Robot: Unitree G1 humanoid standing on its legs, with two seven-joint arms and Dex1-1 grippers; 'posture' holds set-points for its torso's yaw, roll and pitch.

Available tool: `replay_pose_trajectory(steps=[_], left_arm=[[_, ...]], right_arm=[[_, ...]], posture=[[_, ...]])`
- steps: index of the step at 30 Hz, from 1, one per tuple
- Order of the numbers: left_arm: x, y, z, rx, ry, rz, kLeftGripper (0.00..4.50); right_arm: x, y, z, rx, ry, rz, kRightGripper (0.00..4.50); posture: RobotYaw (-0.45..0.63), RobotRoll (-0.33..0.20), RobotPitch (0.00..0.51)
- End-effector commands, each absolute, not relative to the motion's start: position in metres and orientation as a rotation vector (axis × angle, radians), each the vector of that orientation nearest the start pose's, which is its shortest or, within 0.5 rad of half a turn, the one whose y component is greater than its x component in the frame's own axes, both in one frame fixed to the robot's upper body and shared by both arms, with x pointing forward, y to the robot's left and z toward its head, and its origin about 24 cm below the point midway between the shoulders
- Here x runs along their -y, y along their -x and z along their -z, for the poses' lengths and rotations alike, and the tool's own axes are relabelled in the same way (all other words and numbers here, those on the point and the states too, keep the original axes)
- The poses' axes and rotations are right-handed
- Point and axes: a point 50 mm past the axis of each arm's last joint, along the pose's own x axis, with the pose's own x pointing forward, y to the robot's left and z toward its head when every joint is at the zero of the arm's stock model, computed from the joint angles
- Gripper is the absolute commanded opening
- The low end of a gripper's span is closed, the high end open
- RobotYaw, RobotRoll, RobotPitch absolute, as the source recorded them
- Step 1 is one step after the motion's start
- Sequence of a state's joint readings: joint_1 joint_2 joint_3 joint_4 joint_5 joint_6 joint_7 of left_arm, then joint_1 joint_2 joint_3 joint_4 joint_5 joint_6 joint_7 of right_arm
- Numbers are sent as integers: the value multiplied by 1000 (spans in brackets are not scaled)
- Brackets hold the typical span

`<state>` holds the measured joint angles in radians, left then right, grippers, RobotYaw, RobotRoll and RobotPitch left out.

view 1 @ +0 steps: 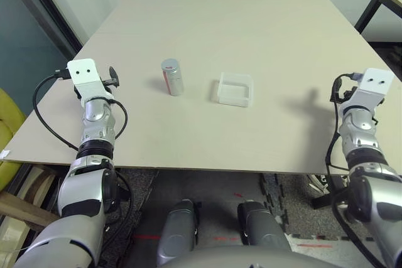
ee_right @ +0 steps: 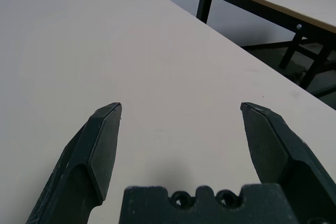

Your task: Pour the medicine from the bottle into the box.

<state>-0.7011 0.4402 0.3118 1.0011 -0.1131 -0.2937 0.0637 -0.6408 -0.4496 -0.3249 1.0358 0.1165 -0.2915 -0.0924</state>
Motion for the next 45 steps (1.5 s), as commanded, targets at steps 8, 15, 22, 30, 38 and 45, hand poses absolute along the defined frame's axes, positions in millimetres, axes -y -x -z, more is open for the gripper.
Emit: replay_pose_trajectory(steps=[8,15,22,30,38,45], left_arm=[[-303,-354,-105,88,-70,-357,4468],[-305,-353,-110,82,-82,-221,4468],[-304,-346,-115,74,-123,28,4468],[-296,-327,-109,15,-159,344,4468],[-271,-313,-95,-48,-181,637,4468],[-252,-323,-83,-45,-130,669,4468]], right_arm=[[310,-340,-77,3,96,426,4500],[304,-350,-96,6,164,173,4500],[292,-359,-117,9,236,-97,4500],[273,-370,-143,19,322,-337,4500],[259,-376,-155,40,341,-422,4500],[247,-375,-155,55,333,-500,4500]], posture=[[-9,0,56],[-1,0,66],[-2,0,72],[11,0,70],[5,0,77],[-34,0,74]])
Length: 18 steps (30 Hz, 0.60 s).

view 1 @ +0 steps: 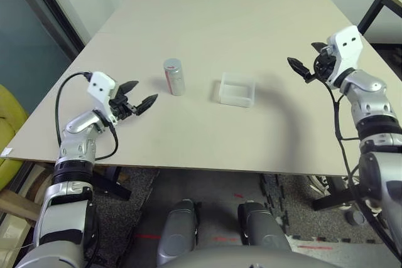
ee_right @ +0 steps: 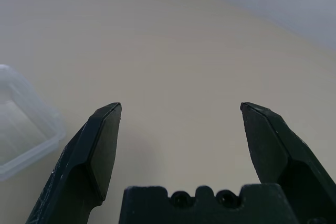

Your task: Pour the medicine from the bottle into the box.

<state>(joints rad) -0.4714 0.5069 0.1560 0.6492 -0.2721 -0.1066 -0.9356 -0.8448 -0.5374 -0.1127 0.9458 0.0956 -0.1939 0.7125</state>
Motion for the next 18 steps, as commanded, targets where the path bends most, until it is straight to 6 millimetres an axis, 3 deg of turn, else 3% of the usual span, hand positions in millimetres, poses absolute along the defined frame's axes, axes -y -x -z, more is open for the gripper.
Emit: replay_pose_trajectory(steps=[1,18], left_arm=[[-251,-324,-82,-44,-123,668,4468],[-239,-347,-84,-15,-128,655,4468]], right_arm=[[246,-375,-156,56,333,-511,4500],[224,-352,-160,34,326,-731,4500]], posture=[[-37,0,73],[-90,0,64]])
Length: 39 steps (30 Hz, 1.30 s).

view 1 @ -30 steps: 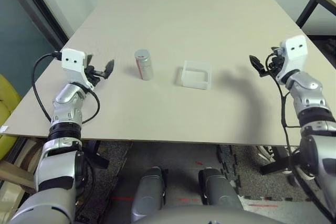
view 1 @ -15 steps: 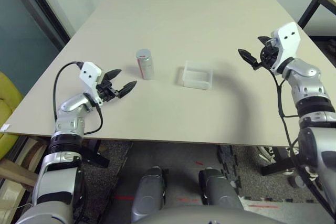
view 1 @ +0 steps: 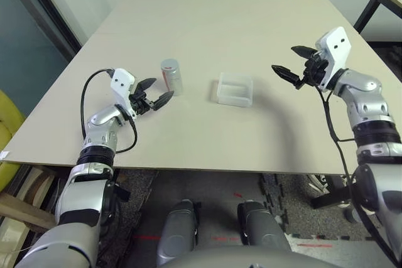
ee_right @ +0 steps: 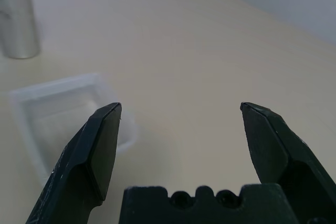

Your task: Pour the medicine from the bottle into the box.

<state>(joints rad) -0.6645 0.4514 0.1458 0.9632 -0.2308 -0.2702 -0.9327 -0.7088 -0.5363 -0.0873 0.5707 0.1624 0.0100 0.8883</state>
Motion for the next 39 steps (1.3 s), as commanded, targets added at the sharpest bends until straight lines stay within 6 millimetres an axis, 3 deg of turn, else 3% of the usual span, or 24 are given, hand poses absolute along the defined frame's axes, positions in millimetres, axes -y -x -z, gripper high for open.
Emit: replay_pose_trajectory(steps=[1,10,39], left_arm=[[-239,-347,-84,-14,-128,655,4468],[-235,-353,-84,-2,-111,621,4468],[-214,-369,-88,-18,-111,598,4468]], right_arm=[[222,-351,-160,31,324,-741,4500],[209,-341,-161,5,310,-834,4500],[212,-330,-159,-7,270,-794,4500]], posture=[[-90,0,64],[-94,0,64],[-162,0,81]])
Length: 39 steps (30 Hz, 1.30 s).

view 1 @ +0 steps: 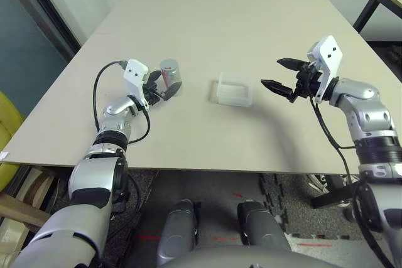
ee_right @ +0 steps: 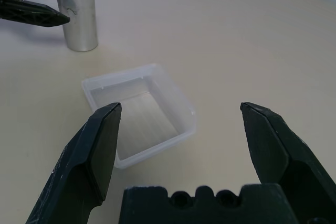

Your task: Pour the medicine from the bottle into the box.

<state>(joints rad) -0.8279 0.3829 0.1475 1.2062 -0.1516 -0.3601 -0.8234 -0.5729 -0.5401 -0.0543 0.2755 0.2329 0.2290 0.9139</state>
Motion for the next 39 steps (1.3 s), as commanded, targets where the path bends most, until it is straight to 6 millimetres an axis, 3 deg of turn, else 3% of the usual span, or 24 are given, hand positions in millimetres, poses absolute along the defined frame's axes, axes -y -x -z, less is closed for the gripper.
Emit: replay_pose_trajectory(steps=[1,11,17,27,33,39], left_arm=[[-214,-369,-88,-19,-112,597,4468],[-209,-371,-85,-31,-73,579,4468],[-208,-371,-84,-30,-52,576,2471],[-200,-370,-94,2,-1,742,2448],[-170,-356,-102,16,97,1154,2448],[-148,-343,-111,8,84,1333,2448]], right_arm=[[212,-330,-159,-8,269,-793,4500],[212,-329,-160,-17,269,-790,4500],[210,-327,-159,-21,264,-797,4500],[202,-328,-164,-21,263,-845,4500],[185,-326,-186,-20,292,-1001,4500],[169,-323,-204,-33,304,-1141,4500]], posture=[[-164,0,81],[-182,0,95],[-181,0,100],[-153,0,94],[-124,0,88],[-112,0,78]])
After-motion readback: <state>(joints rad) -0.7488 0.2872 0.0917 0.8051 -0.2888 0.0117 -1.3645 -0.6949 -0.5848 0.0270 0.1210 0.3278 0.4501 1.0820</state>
